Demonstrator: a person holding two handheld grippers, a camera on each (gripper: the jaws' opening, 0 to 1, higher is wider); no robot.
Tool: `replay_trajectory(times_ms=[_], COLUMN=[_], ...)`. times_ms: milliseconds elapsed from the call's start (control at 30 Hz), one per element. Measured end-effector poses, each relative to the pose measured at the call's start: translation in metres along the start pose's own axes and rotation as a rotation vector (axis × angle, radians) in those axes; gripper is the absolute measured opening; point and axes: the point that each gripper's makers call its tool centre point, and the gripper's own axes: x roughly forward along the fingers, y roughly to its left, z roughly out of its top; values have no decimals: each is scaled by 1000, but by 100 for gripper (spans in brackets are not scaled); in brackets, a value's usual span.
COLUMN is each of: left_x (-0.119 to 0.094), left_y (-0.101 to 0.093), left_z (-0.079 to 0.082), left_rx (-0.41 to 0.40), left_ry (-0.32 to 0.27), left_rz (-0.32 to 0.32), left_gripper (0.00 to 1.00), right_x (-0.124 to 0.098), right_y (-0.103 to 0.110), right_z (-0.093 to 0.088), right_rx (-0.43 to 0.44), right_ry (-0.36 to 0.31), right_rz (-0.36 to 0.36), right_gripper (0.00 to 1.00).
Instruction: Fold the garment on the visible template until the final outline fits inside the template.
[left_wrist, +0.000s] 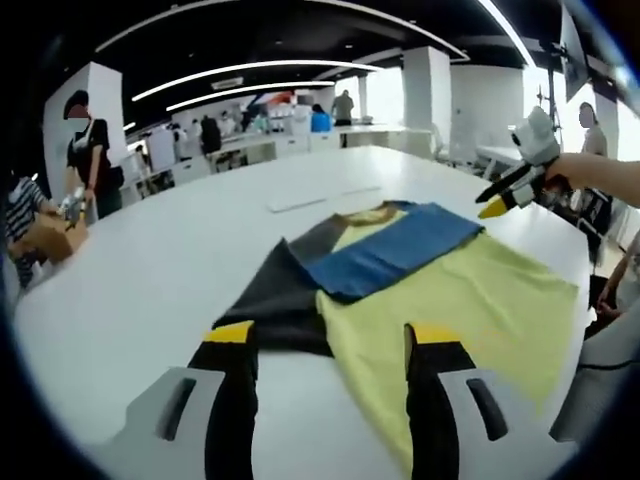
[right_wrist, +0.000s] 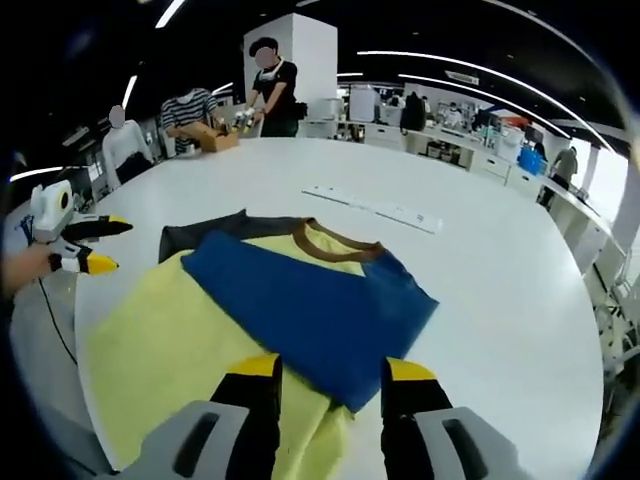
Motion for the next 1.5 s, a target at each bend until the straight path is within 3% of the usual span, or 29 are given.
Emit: replay_trajectory(times_ms=[167,500,633,1000,1100,1133,1167,1433,1500], left_x=[18,47,54,71,76,77,77,78,78], left_y=[0,4,7,3,3,2,2,4,-1], left_z=[-4,-17,-22,-27,-32,-27,-29,-27,-27], left_rx=[-13,-9,-23,-27,-11,-39,-37,-52,-60], left_ry=[22,73,87,114,145,117,136,125,123], left_rz=[-8,2,2,-18,-16,-17,-22,-9,-25], left_gripper=[42,29,21,16,14,13,12,4,0], right_x=[1,5,6,14,14,15,15,15,12], right_y=[-7,-13,-14,-15,-18,-18,-19,-22,-29], right_z=[-14,-43,-45,-46,-49,-50,-51,-54,-56], right_rx=[14,43,66,148,205,220,237,222,183], right_ry=[28,93,85,76,80,81,82,92,107], right_rz=[-25,-52,-56,-74,-92,-93,-96,-137,-173], right_gripper=[20,12,10,4,2,2,1,0,0])
